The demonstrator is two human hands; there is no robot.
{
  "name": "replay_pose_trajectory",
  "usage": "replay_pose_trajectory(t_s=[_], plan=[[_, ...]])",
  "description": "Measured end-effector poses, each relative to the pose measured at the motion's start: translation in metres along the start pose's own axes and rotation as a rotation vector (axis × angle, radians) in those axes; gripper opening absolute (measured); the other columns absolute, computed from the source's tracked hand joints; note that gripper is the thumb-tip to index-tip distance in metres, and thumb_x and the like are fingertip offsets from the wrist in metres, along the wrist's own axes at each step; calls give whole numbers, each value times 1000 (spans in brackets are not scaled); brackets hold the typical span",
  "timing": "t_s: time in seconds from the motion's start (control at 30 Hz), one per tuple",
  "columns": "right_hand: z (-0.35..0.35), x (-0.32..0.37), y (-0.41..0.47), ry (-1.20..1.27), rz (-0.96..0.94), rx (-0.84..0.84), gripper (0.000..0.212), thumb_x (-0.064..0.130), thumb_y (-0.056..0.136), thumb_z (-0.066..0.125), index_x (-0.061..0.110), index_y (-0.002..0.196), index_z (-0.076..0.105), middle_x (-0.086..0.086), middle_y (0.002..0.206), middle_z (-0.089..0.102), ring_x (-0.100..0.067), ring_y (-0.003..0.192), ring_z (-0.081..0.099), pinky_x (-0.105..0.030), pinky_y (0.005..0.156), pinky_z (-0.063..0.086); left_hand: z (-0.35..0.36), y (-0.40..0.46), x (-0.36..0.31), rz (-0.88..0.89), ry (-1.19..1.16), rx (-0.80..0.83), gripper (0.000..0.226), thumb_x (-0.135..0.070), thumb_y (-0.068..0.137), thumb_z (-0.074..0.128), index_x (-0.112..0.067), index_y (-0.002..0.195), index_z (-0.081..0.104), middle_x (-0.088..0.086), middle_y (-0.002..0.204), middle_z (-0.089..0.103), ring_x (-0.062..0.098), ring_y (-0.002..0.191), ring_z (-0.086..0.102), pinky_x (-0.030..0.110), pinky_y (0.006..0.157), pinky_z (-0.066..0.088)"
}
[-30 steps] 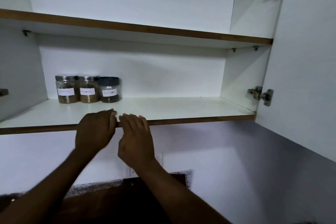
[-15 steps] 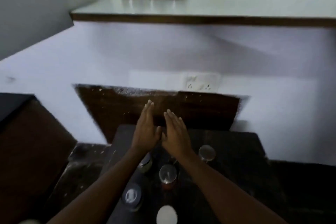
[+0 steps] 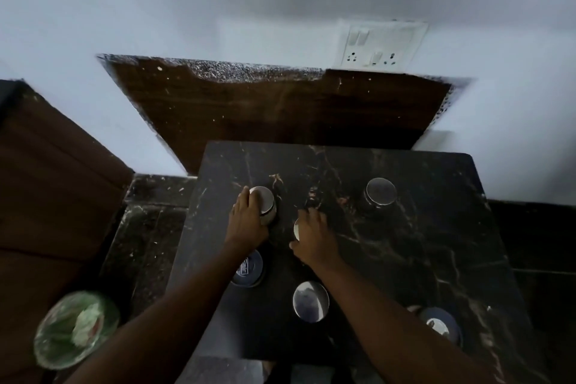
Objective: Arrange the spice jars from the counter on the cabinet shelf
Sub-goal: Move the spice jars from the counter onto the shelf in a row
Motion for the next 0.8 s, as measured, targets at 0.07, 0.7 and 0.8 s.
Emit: replay_pose_trajectory(t_s=[0.07,0.7,0.8], plan=[[0,-9,2,55,22,-43,89,39,75,84,18,147,35,-9,149,39,-31,136,43,-40,105,49,1,2,-5,33,63,-21,88,-26,82,75,-14,155,27,11,170,10,33,159,9,50,129,17],[-134,-6,-13,758,-117,-356,92,57,59,83,42,139,42,12,142,52,-4,123,51,-22,93,48,-18,-19,-87,385,-452,184,95,-30,71,81,-32,149,27,-3,145,50,16,132,51,47,109,49],[-172,7,-24,799,-213,-373,94,56,60,86,43,141,42,17,138,53,6,118,53,-14,88,46,-55,-22,-101,421,-549,108,93,-31,72,84,-33,149,32,-10,141,53,12,130,56,45,105,54]])
Point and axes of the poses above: each hand's wrist, its own y-axis towards the middle knuckle, its own z-axis out of the palm, x = y × z, the point moved 10 cm from there along y, towards the middle knuckle
